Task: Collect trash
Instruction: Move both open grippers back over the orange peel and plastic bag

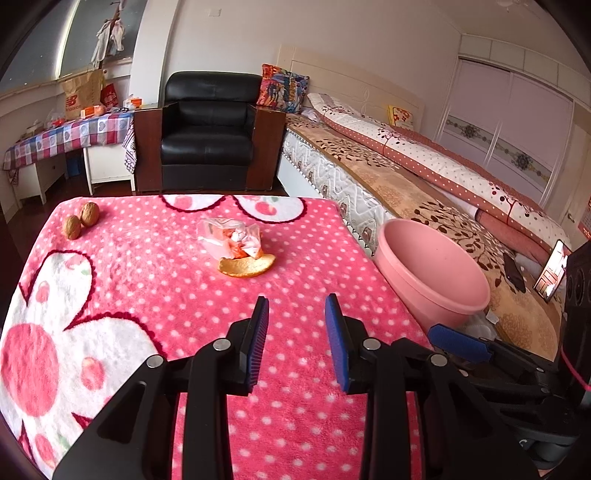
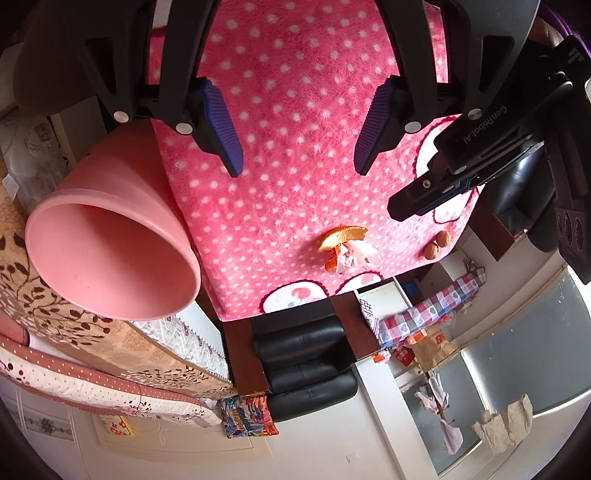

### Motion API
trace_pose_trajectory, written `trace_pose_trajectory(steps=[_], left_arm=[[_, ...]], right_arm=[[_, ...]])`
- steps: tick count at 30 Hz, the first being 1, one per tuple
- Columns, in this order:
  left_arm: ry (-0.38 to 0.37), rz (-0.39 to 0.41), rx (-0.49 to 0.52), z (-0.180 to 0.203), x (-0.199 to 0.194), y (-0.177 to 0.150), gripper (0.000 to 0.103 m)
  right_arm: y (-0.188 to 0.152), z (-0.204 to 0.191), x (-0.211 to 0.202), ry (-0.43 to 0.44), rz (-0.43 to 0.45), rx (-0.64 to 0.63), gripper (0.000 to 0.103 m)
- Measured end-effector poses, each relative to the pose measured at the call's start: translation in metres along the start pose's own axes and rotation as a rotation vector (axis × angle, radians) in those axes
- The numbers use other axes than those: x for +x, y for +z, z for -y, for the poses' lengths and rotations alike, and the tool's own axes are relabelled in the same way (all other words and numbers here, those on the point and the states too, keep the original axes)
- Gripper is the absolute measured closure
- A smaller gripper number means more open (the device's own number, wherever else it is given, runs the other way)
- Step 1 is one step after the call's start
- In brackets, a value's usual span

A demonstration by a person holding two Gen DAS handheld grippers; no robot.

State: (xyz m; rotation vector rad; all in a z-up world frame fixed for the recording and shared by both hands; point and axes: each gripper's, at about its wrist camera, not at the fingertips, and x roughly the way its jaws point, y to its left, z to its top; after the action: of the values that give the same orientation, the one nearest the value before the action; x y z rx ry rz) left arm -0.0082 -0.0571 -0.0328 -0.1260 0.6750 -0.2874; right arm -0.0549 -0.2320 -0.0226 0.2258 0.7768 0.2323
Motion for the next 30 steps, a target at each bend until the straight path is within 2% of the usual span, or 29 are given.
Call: trace_pose_trajectory(steps=[4,9,17,22,30], left_arm=[[0.017,-0.002,-0.035,-0.010,0.000,0.000,0.071],[0.055,-0.002,-0.062,-0.020,0.000,0.000,0.071],[0.005,0.001,-0.062,-0.026,0.000,0.001,0.071],[0.009,-0.002,-0.061,-0.031,0.002,0.005,0.071],[0.056,0.019,-0.097,-0.058,0.001,0.023,0.071]], right_arm=[[0.001,-0.007,0.002,-0.034,-0.007,-0.027,0.040],[0.002,-0.012,0.008,-0.038,-0.044,-0.038,0.038],[0.000,-0.005,0.032,-0.065,-0.127,0.008,0.038],[0.009,-0.010,0.042,-0.081,-0.113,-0.027,0.041],[0.035,-0.015,0.062,0.006,-0.103,-0.035,0.042]])
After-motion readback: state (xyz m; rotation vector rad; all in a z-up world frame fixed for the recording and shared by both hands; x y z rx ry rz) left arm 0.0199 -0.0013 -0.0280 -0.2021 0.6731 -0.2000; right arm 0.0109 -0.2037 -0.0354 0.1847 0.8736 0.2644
